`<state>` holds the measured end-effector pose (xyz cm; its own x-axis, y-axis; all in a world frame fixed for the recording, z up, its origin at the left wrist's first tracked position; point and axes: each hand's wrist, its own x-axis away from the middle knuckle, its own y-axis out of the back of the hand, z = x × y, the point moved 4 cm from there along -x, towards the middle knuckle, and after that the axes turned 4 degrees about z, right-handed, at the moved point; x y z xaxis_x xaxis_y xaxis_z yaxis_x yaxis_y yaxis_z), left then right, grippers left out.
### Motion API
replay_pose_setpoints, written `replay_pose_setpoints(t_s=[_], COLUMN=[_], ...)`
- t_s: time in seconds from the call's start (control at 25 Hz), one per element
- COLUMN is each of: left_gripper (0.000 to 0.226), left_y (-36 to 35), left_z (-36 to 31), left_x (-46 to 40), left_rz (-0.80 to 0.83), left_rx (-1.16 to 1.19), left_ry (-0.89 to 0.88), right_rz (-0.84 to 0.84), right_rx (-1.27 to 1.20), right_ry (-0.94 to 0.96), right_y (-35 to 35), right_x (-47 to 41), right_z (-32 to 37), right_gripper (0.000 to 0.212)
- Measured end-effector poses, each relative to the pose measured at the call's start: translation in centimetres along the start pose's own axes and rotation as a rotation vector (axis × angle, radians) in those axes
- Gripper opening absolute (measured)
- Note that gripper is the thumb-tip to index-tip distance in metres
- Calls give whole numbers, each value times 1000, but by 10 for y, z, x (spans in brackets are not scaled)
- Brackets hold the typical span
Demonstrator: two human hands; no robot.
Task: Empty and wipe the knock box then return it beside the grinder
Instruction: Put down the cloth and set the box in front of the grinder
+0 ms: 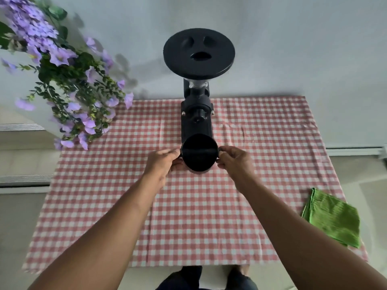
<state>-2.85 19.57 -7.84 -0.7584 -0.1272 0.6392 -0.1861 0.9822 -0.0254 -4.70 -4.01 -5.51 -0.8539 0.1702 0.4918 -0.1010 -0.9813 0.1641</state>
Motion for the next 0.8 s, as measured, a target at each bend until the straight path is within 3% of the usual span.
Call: replay_pose_setpoints(t_s=[0.2,0.4,0.64,0.8], left_gripper=[13,36,36,29], left_y=[3,5,4,5], left_z=[6,10,8,11], left_x=[-31,-42,-39,-17], left_rz=[-15,-11,-32,-97], left_rx=[-56,-66,-103,-411], left_ry=[7,13,-38,-155], right_rz=[-52,-90,-93,-136], right_rx=[1,36,10,140], right_ry=[-42,-39,-65,-49], right_y=[-12,-14,-16,-13], right_x=[-17,-23,-22,-7], right_z=[-6,-5,-11,-20], right_gripper=[21,17,17,26])
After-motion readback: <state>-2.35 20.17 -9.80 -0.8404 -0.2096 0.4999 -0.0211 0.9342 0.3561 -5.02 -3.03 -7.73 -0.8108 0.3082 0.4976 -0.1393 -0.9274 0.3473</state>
